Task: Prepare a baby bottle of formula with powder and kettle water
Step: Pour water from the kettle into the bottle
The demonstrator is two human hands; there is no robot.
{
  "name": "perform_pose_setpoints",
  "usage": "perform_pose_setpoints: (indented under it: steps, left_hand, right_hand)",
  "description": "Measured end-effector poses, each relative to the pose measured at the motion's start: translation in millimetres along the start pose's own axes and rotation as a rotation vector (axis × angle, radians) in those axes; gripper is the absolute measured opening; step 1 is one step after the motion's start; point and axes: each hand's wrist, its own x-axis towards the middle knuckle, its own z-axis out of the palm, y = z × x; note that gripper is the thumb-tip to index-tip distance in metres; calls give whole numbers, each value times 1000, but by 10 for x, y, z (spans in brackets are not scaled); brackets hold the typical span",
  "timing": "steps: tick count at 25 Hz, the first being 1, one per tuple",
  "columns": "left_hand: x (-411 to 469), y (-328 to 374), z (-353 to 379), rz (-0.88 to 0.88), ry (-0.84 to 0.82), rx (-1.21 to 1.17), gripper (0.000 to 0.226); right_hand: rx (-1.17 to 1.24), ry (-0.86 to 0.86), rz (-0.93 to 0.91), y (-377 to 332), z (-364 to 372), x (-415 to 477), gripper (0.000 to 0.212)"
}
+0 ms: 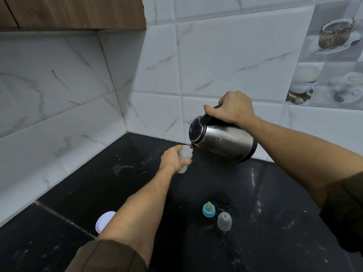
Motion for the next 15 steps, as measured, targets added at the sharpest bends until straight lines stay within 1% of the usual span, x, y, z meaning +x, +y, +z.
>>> perform_pose_setpoints:
  steps: [15]
  left_hand:
    - [-13,-12,-4,4,-13,-6,59]
  right_hand:
    - [0,-3,15,-11,-27,-44,60]
